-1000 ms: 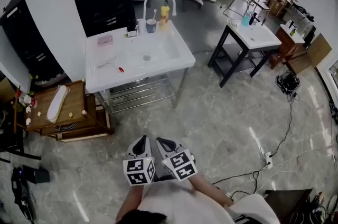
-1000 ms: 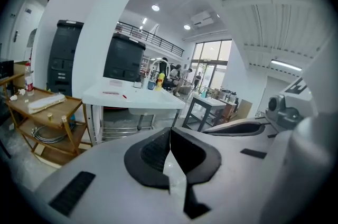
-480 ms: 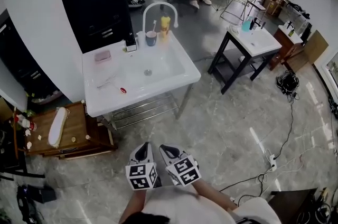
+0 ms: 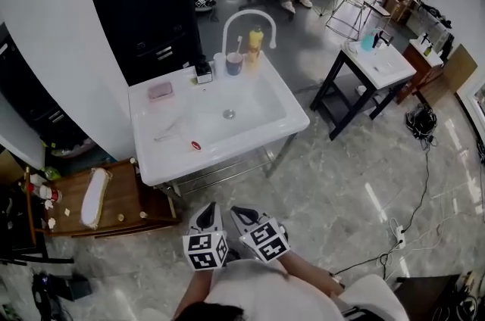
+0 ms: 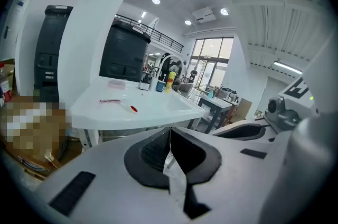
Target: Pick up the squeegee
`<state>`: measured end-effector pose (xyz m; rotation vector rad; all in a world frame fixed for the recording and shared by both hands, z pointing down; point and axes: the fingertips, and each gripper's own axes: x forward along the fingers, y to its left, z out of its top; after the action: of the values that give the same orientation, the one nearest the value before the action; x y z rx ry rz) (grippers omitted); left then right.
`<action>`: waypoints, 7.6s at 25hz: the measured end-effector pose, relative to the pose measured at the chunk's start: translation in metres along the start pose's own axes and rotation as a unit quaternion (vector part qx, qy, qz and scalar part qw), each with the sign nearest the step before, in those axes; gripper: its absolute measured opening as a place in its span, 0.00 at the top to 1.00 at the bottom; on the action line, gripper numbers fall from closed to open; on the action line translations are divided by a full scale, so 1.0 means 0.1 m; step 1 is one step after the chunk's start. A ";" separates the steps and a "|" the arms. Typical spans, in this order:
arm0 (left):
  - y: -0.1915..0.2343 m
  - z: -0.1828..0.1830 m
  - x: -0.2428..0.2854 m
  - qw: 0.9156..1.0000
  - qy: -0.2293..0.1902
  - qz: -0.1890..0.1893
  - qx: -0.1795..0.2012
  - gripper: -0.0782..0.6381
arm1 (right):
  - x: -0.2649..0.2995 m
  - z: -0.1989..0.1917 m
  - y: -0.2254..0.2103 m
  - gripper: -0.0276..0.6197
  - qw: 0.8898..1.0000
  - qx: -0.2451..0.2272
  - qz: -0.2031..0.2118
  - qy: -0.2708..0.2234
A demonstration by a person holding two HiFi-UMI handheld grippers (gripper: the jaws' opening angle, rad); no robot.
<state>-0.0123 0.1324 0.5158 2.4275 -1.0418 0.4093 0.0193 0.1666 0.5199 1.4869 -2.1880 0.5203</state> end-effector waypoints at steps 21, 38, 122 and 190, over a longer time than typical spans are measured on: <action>0.93 0.34 0.16 1.000 0.007 0.001 0.001 0.86 | 0.89 0.59 0.07 0.91 0.999 0.028 0.008 -0.019; 0.95 0.17 -0.02 1.000 0.016 -0.001 -0.011 0.86 | 0.85 0.42 0.28 0.91 0.999 0.044 0.023 -0.006; 2.70 1.07 1.82 0.970 0.073 0.194 -0.124 0.86 | 3.71 1.03 -0.92 0.65 0.960 0.012 0.143 0.242; 2.75 1.04 1.72 0.973 0.056 0.170 -0.142 0.86 | 3.57 1.40 -1.21 0.83 0.984 0.011 0.082 0.161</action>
<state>-0.0919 -0.1915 0.5848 1.9554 -1.3677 0.4672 -0.0036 -0.2248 0.6082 1.1450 -2.0603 0.7826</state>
